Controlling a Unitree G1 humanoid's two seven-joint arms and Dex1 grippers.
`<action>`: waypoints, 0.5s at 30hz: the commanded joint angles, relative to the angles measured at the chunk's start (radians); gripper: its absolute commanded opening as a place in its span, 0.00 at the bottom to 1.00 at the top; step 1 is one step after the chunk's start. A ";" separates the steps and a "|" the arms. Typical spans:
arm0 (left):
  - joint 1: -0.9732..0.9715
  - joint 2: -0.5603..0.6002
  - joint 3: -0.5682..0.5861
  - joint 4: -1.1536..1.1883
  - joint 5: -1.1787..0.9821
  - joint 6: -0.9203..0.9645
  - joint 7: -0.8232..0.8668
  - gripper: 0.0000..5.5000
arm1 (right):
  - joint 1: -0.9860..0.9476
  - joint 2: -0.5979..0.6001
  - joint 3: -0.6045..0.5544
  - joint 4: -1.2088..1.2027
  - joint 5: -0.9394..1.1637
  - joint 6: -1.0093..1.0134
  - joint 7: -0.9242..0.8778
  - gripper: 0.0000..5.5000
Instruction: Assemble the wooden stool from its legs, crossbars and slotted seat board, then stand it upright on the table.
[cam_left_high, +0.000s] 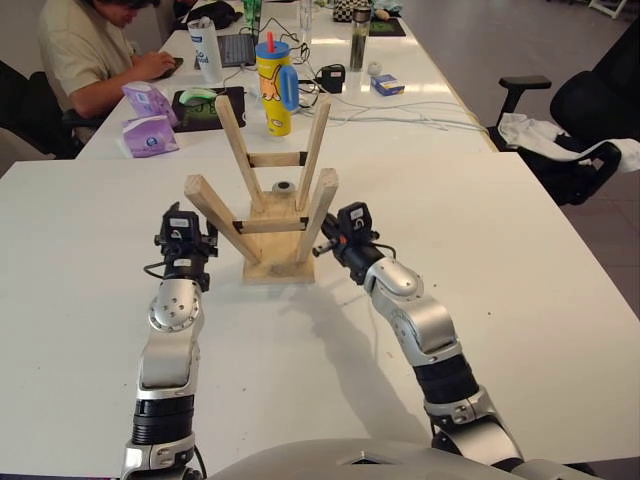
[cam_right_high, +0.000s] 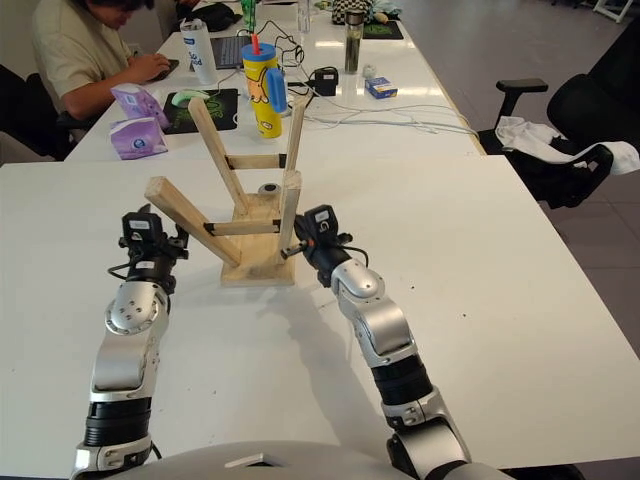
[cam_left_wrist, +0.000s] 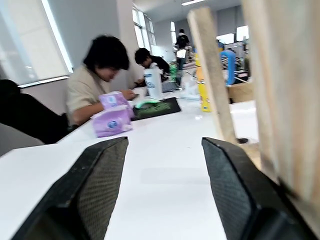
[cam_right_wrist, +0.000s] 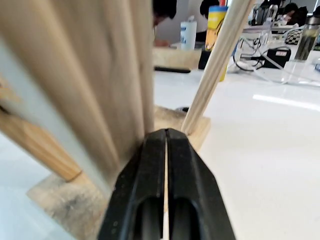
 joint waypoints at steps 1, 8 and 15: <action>0.103 0.021 0.076 -0.017 -0.019 0.037 -0.004 0.50 | -0.058 -0.053 -0.082 0.086 -0.005 -0.027 0.031 0.00; 0.385 0.145 -0.029 -0.112 0.047 -0.222 -0.188 0.50 | -0.347 -0.029 -0.159 0.480 0.031 -0.306 0.210 0.00; 0.355 0.201 -0.066 0.075 0.095 -0.269 -0.238 0.50 | -0.415 0.001 -0.088 0.572 0.098 -0.370 0.603 0.00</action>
